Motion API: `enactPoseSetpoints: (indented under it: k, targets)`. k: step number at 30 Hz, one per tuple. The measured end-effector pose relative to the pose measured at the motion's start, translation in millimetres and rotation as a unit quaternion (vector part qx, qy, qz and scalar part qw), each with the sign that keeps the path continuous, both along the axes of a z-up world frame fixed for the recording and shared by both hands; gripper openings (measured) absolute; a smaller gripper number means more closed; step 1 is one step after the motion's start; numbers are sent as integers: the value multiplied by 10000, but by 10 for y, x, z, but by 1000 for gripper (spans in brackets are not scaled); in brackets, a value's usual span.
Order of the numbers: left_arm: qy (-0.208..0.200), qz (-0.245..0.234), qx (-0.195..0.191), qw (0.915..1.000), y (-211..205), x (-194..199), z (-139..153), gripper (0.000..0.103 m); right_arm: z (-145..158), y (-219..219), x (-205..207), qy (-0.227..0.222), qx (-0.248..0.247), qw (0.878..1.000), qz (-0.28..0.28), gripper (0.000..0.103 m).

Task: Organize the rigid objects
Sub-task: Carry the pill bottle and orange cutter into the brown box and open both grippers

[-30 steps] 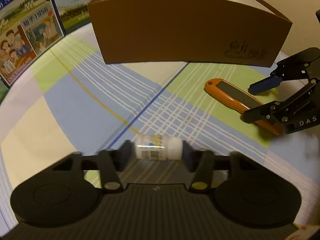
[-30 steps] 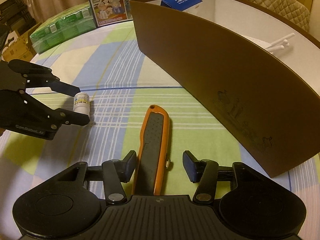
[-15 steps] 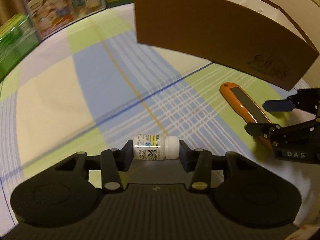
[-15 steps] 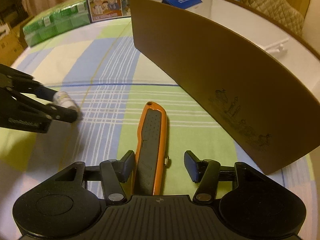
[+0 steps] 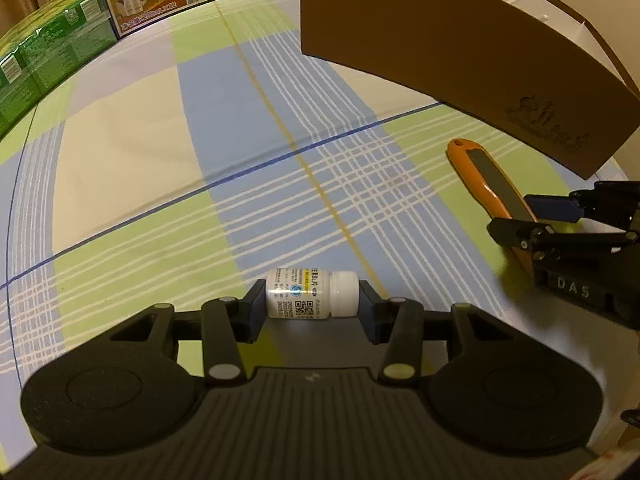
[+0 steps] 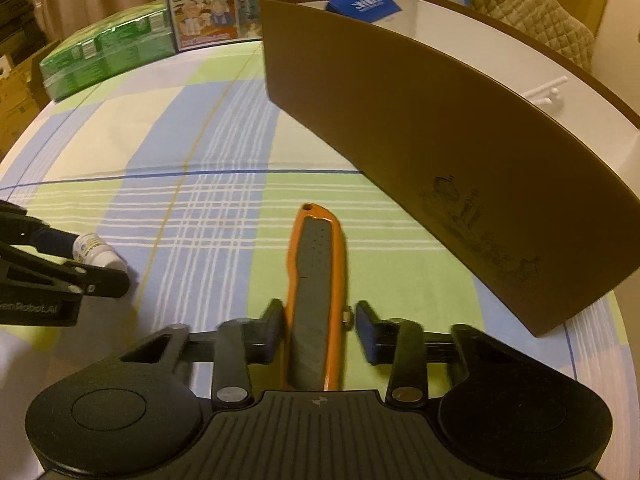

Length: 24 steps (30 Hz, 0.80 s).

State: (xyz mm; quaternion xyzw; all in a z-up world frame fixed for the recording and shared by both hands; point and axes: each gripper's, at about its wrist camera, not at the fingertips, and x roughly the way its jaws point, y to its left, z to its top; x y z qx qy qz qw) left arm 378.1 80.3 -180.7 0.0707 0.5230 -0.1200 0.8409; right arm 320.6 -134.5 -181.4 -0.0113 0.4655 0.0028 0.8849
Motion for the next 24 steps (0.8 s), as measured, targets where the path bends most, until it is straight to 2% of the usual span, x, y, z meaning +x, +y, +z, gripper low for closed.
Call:
enactPoseSetpoints:
  k: [15, 24]
  targets:
    - [-18, 143, 87, 9999, 17, -112, 7, 42, 9, 3, 11, 13, 8, 10000, 61, 33]
    - [-169, 82, 73, 9998, -46, -122, 187, 42, 107, -70, -17, 68, 177, 9993, 330, 32]
